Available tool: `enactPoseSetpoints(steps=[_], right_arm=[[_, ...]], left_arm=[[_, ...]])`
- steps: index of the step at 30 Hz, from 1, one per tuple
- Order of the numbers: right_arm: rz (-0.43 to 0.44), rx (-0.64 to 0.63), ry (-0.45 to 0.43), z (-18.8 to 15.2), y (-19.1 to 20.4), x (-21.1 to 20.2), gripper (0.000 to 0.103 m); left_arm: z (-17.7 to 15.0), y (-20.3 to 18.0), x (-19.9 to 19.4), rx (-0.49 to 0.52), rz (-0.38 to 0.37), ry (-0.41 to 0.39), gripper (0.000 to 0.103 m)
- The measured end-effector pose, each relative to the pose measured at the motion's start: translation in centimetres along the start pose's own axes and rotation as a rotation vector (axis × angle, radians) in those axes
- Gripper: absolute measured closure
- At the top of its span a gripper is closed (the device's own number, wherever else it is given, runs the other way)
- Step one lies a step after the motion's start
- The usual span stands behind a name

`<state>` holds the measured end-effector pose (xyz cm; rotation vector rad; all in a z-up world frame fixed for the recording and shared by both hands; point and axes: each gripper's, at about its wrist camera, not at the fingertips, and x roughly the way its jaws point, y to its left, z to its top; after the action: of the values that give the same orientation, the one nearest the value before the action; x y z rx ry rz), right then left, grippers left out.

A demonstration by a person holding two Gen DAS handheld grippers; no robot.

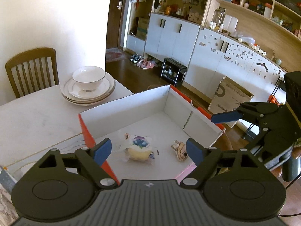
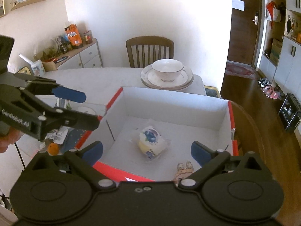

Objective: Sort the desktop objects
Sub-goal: 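Lower and open both grippers to drop the bag and card into the box, then move both grippers back from the box toward the remaining items on the placemat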

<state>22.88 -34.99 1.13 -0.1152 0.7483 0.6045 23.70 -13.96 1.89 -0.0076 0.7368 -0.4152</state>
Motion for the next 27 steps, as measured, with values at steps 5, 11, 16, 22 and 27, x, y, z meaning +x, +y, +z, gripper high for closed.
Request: enactPoseSetpoints(steps=[5,11,16,22,27], right_arm=[[-0.015,0.045,-0.037,-0.1,1.6,-0.1,0.001],[-0.031,0.099,-0.075,-0.4,3.7,-0.2,0.001],[-0.050,0.112,-0.099,-0.5,6.1,0.0,0.001],[-0.052,0.123,-0.110,-0.8,8.9,0.4,0.001],[-0.059,0.111,-0.120,-0.7,11.3,0.7,0.001]], left_arm=[[-1.1,0.6,-1.8,0.021,0.005,-0.037,0.000],[-2.8,2.0,-3.6,0.010,-0.003,-0.042,0.000],[-4.4,3.3,-5.3,0.005,0.007,-0.054,0.000],[-6.1,5.2,-7.4,-0.005,0.022,-0.084,0.000],[-7.7,6.5,-9.1,-0.004,0.028,-0.107,0.000]])
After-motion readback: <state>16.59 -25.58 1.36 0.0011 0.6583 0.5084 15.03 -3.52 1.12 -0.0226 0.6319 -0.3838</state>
